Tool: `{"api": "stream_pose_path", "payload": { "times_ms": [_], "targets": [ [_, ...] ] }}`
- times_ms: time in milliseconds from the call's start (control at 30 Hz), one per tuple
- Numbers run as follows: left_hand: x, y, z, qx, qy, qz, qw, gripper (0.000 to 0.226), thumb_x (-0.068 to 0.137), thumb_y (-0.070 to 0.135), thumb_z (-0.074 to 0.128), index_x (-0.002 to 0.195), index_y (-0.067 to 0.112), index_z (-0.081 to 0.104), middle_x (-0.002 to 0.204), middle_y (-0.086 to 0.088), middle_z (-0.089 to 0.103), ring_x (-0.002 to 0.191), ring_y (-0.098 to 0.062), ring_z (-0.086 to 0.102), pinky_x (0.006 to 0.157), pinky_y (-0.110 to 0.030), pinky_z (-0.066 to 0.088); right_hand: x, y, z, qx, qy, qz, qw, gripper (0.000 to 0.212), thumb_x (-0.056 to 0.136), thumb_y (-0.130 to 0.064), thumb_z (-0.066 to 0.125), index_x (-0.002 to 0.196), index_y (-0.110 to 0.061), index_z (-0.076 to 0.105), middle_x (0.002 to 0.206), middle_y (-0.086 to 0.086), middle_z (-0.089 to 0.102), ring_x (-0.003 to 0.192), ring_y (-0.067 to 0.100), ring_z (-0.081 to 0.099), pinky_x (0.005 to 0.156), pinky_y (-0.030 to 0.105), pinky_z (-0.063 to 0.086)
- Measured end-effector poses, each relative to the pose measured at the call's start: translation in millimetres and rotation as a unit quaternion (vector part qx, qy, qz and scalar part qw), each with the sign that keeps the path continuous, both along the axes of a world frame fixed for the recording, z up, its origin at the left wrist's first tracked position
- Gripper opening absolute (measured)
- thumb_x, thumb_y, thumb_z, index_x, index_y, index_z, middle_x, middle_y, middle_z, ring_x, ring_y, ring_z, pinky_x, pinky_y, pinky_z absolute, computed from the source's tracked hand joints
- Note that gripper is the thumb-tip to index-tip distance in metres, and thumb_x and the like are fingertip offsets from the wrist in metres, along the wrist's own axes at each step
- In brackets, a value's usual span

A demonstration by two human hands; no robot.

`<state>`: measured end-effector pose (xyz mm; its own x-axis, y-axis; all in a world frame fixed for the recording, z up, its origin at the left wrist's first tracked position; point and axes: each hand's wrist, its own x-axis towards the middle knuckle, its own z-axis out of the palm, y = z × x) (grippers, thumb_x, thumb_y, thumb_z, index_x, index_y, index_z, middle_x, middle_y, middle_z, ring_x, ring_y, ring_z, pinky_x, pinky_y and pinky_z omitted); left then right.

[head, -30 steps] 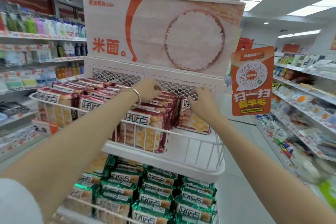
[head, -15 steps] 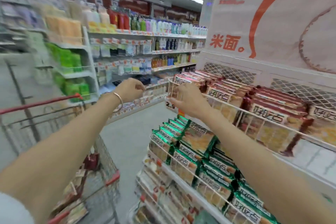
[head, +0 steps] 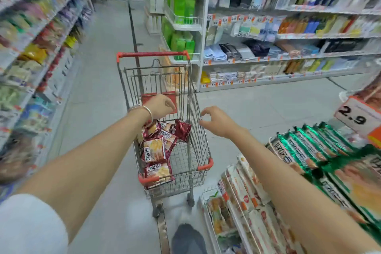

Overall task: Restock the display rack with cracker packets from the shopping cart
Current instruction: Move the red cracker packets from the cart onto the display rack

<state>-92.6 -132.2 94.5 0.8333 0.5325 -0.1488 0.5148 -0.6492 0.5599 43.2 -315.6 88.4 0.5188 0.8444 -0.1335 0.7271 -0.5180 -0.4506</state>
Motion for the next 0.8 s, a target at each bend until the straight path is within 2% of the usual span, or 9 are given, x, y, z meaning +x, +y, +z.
{"api": "stream_pose_path", "payload": {
  "times_ms": [67, 233, 333, 400, 433, 500, 533, 700, 800],
  "targets": [
    [4.8, 28.1, -30.3, -0.028, 0.021, 0.035, 0.999, 0.026, 0.097, 0.007, 0.053, 0.109, 0.015, 0.075, 0.130, -0.007, 0.066, 0.079, -0.019, 0.063, 0.074, -0.032, 0.054, 18.4, 27.4, -33.6, -0.033, 0.040, 0.017, 0.999, 0.035, 0.096, -0.028, 0.061, 0.125, -0.006, 0.062, 0.134, 0.013, 0.059, 0.121, 0.029, 0.056, 0.099, 0.036, 0.046],
    [36.9, 89.0, -107.3, -0.109, 0.053, 0.136, 0.983, 0.027, 0.100, 0.008, 0.051, 0.114, 0.012, 0.073, 0.121, -0.008, 0.067, 0.070, -0.017, 0.050, 0.057, -0.025, 0.043, 74.4, 96.6, -120.5, -0.111, 0.124, 0.043, 0.985, 0.027, 0.098, -0.021, 0.057, 0.117, -0.002, 0.064, 0.117, 0.014, 0.066, 0.108, 0.030, 0.062, 0.091, 0.037, 0.050],
    [55.7, 107.2, -155.5, -0.168, 0.065, 0.194, 0.964, 0.023, 0.100, 0.010, 0.054, 0.106, 0.011, 0.076, 0.123, -0.007, 0.068, 0.100, -0.023, 0.065, 0.086, -0.039, 0.057, 99.5, 126.9, -173.3, -0.160, 0.168, 0.053, 0.971, 0.026, 0.099, -0.023, 0.056, 0.115, -0.005, 0.064, 0.119, 0.012, 0.066, 0.111, 0.029, 0.061, 0.098, 0.042, 0.049],
    [65.1, 117.5, -189.1, -0.208, 0.068, 0.248, 0.944, 0.023, 0.100, 0.011, 0.053, 0.094, 0.011, 0.075, 0.129, -0.007, 0.066, 0.117, -0.028, 0.063, 0.108, -0.050, 0.046, 113.2, 145.2, -206.2, -0.189, 0.180, 0.047, 0.964, 0.028, 0.098, -0.024, 0.056, 0.118, -0.005, 0.064, 0.123, 0.014, 0.064, 0.109, 0.028, 0.060, 0.099, 0.042, 0.049],
    [67.0, 121.5, -206.3, -0.230, 0.067, 0.278, 0.930, 0.022, 0.101, 0.012, 0.052, 0.092, 0.012, 0.072, 0.125, -0.007, 0.066, 0.113, -0.027, 0.064, 0.106, -0.049, 0.048, 117.6, 153.3, -221.6, -0.201, 0.185, 0.039, 0.961, 0.030, 0.098, -0.023, 0.056, 0.121, -0.005, 0.063, 0.124, 0.014, 0.064, 0.107, 0.027, 0.059, 0.096, 0.039, 0.049],
    [64.1, 127.2, -241.4, -0.274, 0.065, 0.343, 0.896, 0.015, 0.101, 0.015, 0.054, 0.099, 0.013, 0.069, 0.106, -0.011, 0.067, 0.088, -0.024, 0.063, 0.076, -0.036, 0.057, 120.3, 167.0, -247.5, -0.213, 0.201, 0.023, 0.956, 0.035, 0.096, -0.020, 0.056, 0.128, -0.005, 0.060, 0.128, 0.016, 0.062, 0.102, 0.025, 0.059, 0.086, 0.033, 0.047],
    [59.0, 129.3, -256.8, -0.286, 0.074, 0.370, 0.881, 0.014, 0.101, 0.015, 0.054, 0.103, 0.012, 0.068, 0.099, -0.014, 0.068, 0.081, -0.024, 0.059, 0.067, -0.033, 0.053, 119.2, 174.3, -259.0, -0.220, 0.211, 0.015, 0.952, 0.038, 0.096, -0.018, 0.057, 0.131, -0.005, 0.057, 0.130, 0.016, 0.061, 0.098, 0.024, 0.059, 0.082, 0.031, 0.047],
    [34.0, 141.9, -317.7, -0.321, 0.136, 0.434, 0.830, 0.010, 0.102, 0.012, 0.049, 0.096, 0.006, 0.052, 0.099, -0.015, 0.055, 0.090, -0.026, 0.051, 0.084, -0.037, 0.048, 110.2, 232.2, -308.9, -0.223, 0.234, 0.017, 0.946, 0.046, 0.098, -0.017, 0.059, 0.141, -0.005, 0.048, 0.137, 0.017, 0.056, 0.094, 0.029, 0.061, 0.071, 0.029, 0.043],
    [18.4, 131.6, -339.5, -0.387, 0.156, 0.471, 0.777, 0.004, 0.102, 0.006, 0.046, 0.100, 0.005, 0.049, 0.103, -0.015, 0.053, 0.093, -0.026, 0.052, 0.096, -0.042, 0.052, 93.6, 271.7, -336.1, -0.192, 0.224, 0.033, 0.955, 0.055, 0.094, -0.017, 0.065, 0.145, -0.006, 0.046, 0.138, 0.016, 0.056, 0.105, 0.029, 0.062, 0.076, 0.028, 0.044]
  ]
}}
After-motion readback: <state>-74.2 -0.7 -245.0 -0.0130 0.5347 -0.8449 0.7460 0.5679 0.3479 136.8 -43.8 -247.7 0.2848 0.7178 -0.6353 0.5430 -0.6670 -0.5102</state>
